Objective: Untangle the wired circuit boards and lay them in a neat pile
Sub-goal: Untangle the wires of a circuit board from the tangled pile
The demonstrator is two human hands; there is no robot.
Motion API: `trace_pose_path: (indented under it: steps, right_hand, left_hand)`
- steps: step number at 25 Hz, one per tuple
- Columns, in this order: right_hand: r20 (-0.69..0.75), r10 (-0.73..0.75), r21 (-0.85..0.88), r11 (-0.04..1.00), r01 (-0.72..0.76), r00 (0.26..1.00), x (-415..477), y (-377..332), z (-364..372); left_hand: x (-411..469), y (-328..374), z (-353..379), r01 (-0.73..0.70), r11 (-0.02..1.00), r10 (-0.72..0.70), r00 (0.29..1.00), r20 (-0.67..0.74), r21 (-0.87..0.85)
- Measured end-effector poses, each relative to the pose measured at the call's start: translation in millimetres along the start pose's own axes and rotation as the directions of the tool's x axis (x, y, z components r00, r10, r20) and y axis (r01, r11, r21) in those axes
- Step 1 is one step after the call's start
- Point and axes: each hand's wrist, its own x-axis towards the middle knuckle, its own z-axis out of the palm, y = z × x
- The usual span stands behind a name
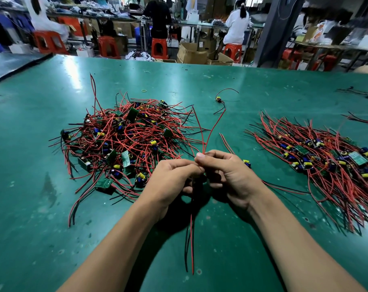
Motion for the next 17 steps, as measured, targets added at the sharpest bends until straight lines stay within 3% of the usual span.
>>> trace_pose_path:
  steps: [6,17]
  right_hand:
    - [-0.038,-0.014,-0.002,1.000,0.014,0.999,3.6,1.6,-0.5]
    - [-0.003,0.046,-0.006,0.999,-0.046,0.999,2.7,3.0,-4.1]
  left_hand:
    - [-0.7,3.1,3.3,0.017,1.000,-0.018,0.999,-0.039,-0.008]
    - [-6.4,4.6,0.8,0.014,1.000,-0.014,1.000,0.023,0.014]
